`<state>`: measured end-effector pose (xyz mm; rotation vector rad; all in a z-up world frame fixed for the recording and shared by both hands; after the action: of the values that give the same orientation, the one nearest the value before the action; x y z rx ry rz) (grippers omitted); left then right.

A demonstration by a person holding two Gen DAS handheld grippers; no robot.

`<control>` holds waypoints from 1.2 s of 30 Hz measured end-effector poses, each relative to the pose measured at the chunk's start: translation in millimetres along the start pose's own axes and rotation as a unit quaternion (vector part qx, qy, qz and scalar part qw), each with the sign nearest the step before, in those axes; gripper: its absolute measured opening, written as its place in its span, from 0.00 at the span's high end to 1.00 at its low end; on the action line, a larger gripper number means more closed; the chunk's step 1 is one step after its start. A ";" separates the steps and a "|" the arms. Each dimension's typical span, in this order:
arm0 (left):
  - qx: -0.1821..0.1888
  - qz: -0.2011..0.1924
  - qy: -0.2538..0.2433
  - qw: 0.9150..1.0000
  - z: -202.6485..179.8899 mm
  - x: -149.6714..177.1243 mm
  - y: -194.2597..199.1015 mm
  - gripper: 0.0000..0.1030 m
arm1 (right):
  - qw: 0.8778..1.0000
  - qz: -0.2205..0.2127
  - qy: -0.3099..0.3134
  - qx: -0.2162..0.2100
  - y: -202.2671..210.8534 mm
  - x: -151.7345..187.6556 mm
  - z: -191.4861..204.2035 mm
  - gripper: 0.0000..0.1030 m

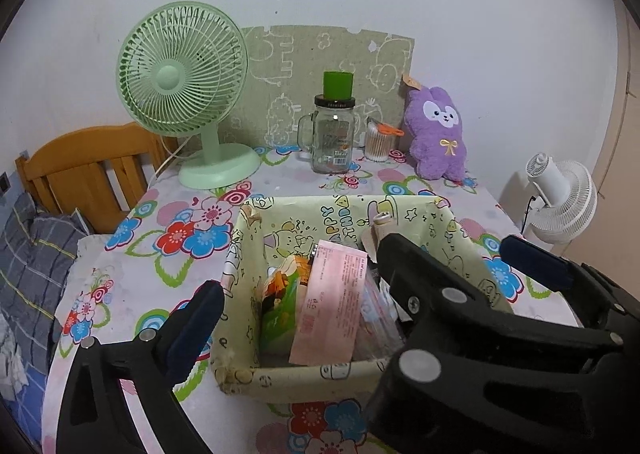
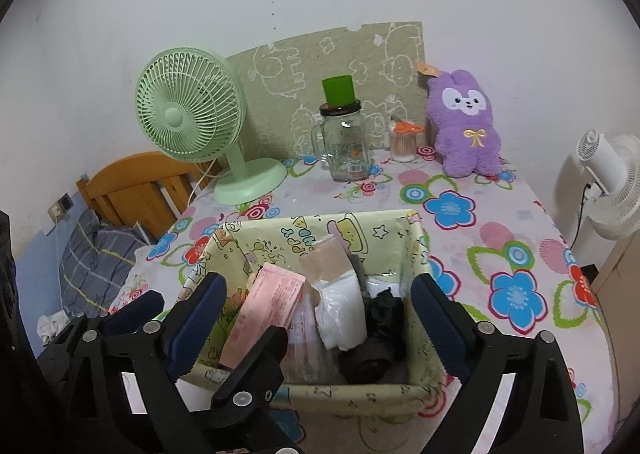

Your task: Organize soft objects

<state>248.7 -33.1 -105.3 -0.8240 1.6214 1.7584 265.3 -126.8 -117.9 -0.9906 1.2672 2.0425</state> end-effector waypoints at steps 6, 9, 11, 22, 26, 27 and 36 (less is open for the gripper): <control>-0.006 -0.004 0.004 1.000 3.5 3.6 12.6 0.00 | 1.000 -0.010 0.002 0.014 19.3 3.3 -2.9 0.00; -0.007 -0.008 0.006 1.000 6.5 6.0 21.3 0.00 | 1.000 -0.015 0.004 0.026 31.1 5.8 -4.7 0.00; -0.008 -0.013 0.009 1.000 8.4 6.8 27.1 0.00 | 0.999 -0.020 0.004 0.030 40.0 7.0 -5.5 0.00; -0.030 -0.042 0.022 0.998 23.3 11.8 66.1 0.00 | 0.997 -0.057 0.017 0.054 87.3 11.3 -2.9 0.00; -0.034 -0.050 0.024 0.998 29.2 17.2 81.0 0.00 | 0.995 -0.065 0.030 0.062 107.2 15.8 0.1 0.00; -0.037 -0.053 0.023 0.998 30.2 18.6 85.2 0.00 | 0.995 -0.068 0.033 0.066 111.6 16.9 0.7 0.00; -0.051 -0.079 0.024 0.995 41.6 24.1 115.8 0.00 | 0.993 -0.085 0.034 0.072 142.5 24.7 1.7 0.00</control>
<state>141.6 0.5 -49.4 -1.0211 1.4626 1.7319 143.4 -183.0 -64.0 -1.0701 1.2969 1.7770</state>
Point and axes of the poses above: each gripper's, at about its wrist camera, not at the fingertips, and y roughly against the way its jaws point, z to its left, x to its underside, the point moved 10 cm from there along -y, roughly the way its jaws point, and after that the axes turned 8 degrees about -x, right-handed, at the moved point
